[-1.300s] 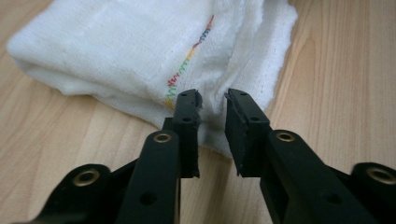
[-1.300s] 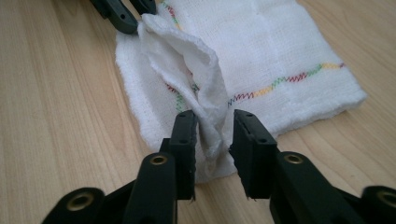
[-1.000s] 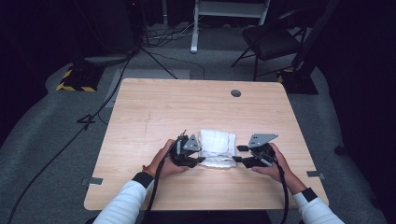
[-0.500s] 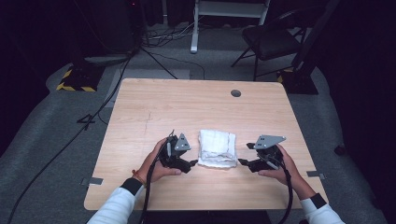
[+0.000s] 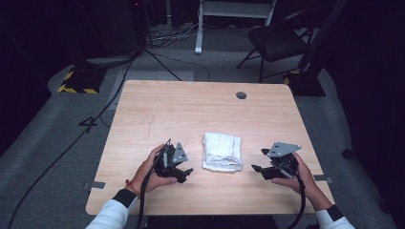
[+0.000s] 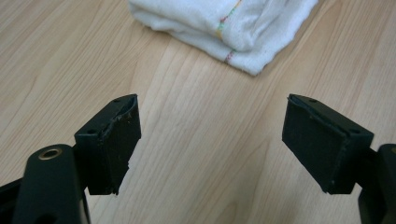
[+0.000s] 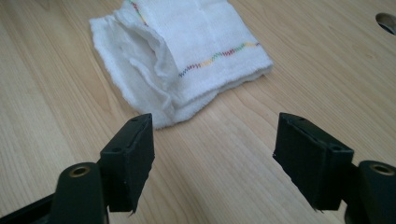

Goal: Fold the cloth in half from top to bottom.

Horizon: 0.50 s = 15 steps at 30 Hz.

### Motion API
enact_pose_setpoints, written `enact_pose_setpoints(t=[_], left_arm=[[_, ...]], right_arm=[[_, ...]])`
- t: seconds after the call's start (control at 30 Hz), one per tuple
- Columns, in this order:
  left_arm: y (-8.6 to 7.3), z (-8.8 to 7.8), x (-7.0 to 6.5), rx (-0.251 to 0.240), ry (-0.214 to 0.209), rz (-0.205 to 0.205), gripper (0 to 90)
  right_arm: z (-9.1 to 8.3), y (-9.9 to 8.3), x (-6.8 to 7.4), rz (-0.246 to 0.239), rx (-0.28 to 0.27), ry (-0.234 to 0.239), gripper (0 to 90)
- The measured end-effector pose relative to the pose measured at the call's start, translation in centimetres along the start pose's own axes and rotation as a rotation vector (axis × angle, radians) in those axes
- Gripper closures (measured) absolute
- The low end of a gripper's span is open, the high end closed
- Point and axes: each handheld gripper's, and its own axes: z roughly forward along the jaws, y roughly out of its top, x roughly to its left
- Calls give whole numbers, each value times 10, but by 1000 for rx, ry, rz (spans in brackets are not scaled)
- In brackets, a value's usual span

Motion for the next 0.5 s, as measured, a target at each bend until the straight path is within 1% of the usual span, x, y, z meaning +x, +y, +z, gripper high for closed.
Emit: enact_pose_setpoints(t=[0.1,0.23,0.37,0.43,0.5], left_arm=[[-6,-5,0,20,20,2,198],[-14,-10,0,31,28,-8,197],[-24,-15,-2,59,56,-3,187],[-28,-16,-2,62,66,-16,185],[-32,-18,-1,60,78,-28,186]], right_arm=[[-3,-6,-1,8,7,-6,291],[-7,-15,-3,24,19,-22,290],[-9,-24,-5,42,35,-43,283],[-10,-29,-5,43,44,-56,278],[-12,-33,-6,54,50,-58,278]])
